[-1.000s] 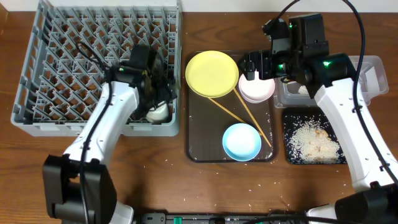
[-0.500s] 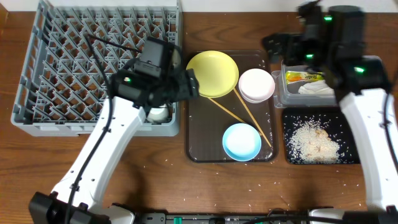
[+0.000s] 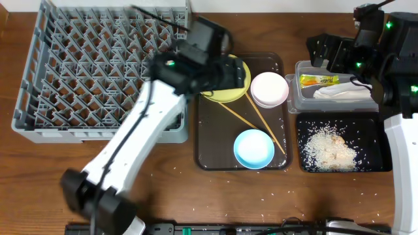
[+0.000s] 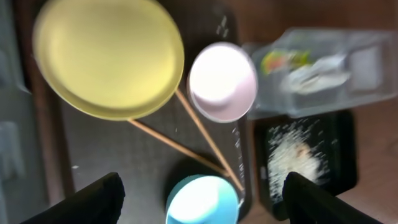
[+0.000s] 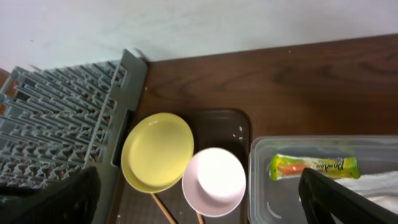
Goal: Sort waste into correct bins and load items into the dishwasher
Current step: 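Reach left gripper over the tray toward the pale pink plate, then grasp the rim of the pale pink plate with left gripper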
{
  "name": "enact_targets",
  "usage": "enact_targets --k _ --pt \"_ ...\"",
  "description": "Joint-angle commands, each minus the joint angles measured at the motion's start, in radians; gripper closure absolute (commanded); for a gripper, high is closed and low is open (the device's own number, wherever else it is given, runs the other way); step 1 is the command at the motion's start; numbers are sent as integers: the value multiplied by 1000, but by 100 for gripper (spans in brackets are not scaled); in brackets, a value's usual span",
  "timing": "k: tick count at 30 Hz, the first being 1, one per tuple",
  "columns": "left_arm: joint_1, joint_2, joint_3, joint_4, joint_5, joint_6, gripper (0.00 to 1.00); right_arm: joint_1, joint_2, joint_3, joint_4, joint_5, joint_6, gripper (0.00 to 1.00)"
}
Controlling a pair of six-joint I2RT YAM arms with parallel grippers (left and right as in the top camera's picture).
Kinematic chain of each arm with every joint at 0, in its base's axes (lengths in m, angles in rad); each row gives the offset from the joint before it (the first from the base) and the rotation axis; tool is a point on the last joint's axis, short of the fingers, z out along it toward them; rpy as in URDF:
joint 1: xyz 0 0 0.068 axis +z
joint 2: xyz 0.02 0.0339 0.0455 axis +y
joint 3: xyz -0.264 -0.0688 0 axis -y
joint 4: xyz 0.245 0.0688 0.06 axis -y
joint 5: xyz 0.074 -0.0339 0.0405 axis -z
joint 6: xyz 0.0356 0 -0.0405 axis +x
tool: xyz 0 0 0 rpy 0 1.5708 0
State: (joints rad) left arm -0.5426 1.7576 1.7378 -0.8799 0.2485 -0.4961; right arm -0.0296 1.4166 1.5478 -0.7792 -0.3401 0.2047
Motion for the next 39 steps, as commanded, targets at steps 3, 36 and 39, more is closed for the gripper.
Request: enact_targets --k 3,36,39 --pt "-24 106 2 39 -13 17 19 0 -2 3 -35 4 -5 1" --pt "-143 349 0 258 -137 -116 36 5 17 2 -82 22 -4 1" --pt "-144 362 0 269 -137 -116 36 5 17 2 -82 22 -4 1"
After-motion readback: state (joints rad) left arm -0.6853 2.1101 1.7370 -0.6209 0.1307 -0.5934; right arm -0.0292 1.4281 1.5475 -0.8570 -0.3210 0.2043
